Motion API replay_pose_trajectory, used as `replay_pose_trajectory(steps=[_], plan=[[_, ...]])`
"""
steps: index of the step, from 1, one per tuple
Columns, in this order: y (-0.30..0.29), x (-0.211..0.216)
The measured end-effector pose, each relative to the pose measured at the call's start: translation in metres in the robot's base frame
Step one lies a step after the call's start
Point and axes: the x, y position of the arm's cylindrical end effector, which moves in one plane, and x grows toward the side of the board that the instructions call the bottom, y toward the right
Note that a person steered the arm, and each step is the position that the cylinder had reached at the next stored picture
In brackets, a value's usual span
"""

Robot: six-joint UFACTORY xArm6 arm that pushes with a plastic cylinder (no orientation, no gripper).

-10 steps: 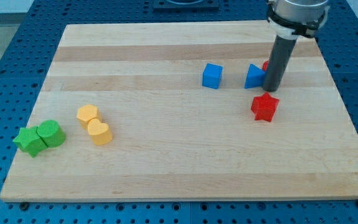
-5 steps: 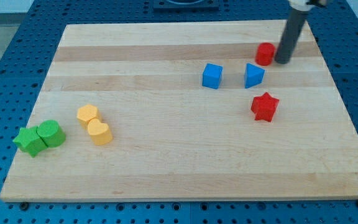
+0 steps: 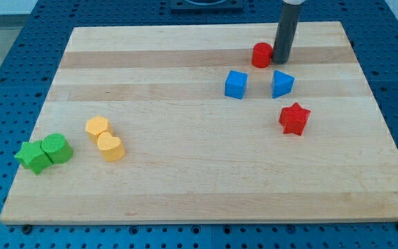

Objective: Slide the red circle towards the top center

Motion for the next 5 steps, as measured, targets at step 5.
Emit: replay_pose_trajectory(steps=[5], plan=[[-0.039,0.032]])
